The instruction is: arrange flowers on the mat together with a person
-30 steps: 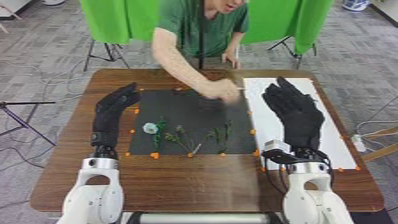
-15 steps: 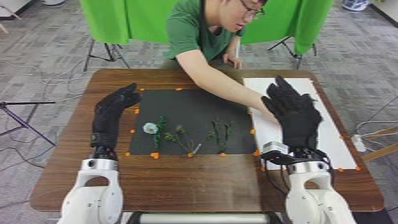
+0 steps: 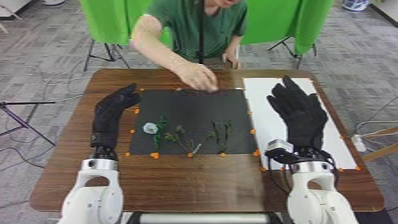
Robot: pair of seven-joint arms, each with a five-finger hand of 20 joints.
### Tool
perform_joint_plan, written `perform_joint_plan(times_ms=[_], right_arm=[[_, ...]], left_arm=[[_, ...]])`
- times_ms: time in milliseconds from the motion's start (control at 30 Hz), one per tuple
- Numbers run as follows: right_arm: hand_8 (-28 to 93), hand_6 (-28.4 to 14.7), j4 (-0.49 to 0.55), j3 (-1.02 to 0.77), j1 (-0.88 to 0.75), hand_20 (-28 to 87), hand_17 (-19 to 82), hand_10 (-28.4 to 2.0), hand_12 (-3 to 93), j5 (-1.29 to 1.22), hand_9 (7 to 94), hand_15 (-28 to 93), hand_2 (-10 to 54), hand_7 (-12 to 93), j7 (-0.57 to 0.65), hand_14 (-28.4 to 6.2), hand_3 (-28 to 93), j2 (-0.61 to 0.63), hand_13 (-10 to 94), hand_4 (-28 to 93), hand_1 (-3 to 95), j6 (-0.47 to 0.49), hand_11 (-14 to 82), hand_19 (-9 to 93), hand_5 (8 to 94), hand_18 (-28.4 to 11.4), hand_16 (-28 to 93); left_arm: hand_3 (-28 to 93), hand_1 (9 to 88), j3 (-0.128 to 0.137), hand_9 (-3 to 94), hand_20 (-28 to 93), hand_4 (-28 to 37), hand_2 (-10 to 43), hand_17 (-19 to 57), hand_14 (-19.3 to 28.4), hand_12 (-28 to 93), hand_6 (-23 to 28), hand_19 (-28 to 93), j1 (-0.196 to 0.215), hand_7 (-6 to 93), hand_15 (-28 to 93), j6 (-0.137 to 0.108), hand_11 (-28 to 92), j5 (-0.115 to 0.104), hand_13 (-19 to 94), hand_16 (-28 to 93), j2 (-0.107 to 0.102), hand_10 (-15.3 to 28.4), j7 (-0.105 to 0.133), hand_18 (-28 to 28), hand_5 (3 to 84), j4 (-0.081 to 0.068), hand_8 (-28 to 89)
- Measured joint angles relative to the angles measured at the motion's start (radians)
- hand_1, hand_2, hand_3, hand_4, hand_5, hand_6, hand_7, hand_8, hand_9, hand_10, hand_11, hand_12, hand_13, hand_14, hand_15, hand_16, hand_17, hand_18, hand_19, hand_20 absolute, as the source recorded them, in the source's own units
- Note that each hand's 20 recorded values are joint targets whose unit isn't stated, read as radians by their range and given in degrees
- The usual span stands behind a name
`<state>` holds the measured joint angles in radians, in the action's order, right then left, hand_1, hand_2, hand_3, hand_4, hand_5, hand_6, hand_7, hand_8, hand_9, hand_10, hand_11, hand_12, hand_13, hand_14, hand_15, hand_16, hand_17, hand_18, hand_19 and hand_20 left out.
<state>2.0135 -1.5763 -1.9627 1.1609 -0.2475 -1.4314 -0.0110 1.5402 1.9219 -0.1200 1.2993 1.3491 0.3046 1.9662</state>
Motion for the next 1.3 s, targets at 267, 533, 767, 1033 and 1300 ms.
perform_joint_plan(times_ms=[267,533,767,1033,1300], right_arm=[[-7,-0.6,0.0,-0.004,0.0,25,18,-14.4,11.0,0.004,38.6,8,6.9,6,0.0,-11.5,72,0.002,27,-17,3.0,0.0,3.8,1,41.5,-14.6,12],[-7,-0.7,0.0,-0.019,0.0,26,18,-14.5,11.1,0.003,38.8,8,6.5,6,-0.005,-11.5,73,0.004,28,-17,3.2,-0.011,3.9,1,41.9,-14.6,12],[-7,-0.7,0.001,-0.018,0.001,26,18,-14.5,11.1,0.003,38.9,8,5.6,6,-0.009,-11.5,73,0.005,28,-17,3.6,-0.009,3.8,1,42.0,-14.6,12],[-7,-0.8,0.0,-0.017,0.001,26,18,-14.4,11.2,0.004,38.8,8,4.7,6,-0.01,-11.6,73,0.007,28,-17,4.4,-0.009,3.8,1,42.1,-14.7,11],[-6,-1.0,0.01,-0.018,0.0,26,19,-14.8,11.8,0.015,39.4,9,0.4,7,-0.01,-11.6,73,0.011,28,-16,8.1,-0.01,4.3,2,42.6,-14.5,12]], left_arm=[[67,25.6,-0.06,47.7,22,-21.8,5.6,6.8,18.0,16,3.5,18,0.005,12.4,25,-0.108,20,-0.088,38,3,-0.118,13.7,0.017,14.4,49.7,0.006,-6],[67,25.6,-0.013,47.7,22,-21.6,5.3,6.9,18.0,16,3.6,17,0.006,12.3,25,-0.05,20,-0.042,38,3,-0.086,13.7,0.01,14.3,49.7,0.005,-6],[67,25.6,0.015,47.7,22,-21.5,5.1,7.0,18.1,16,3.5,17,0.006,12.2,25,-0.015,20,-0.01,39,3,-0.035,13.7,0.0,14.3,49.7,0.004,-6],[67,25.7,0.026,47.7,22,-21.4,5.0,7.0,18.0,16,3.7,17,0.006,12.2,25,0.004,20,0.007,39,3,-0.013,13.6,-0.003,14.3,49.7,0.004,-5],[67,25.8,0.044,47.7,23,-21.3,4.9,7.0,18.0,16,3.6,17,0.017,12.2,25,0.007,20,0.015,38,3,0.002,13.7,-0.009,14.3,49.7,0.01,-5]])
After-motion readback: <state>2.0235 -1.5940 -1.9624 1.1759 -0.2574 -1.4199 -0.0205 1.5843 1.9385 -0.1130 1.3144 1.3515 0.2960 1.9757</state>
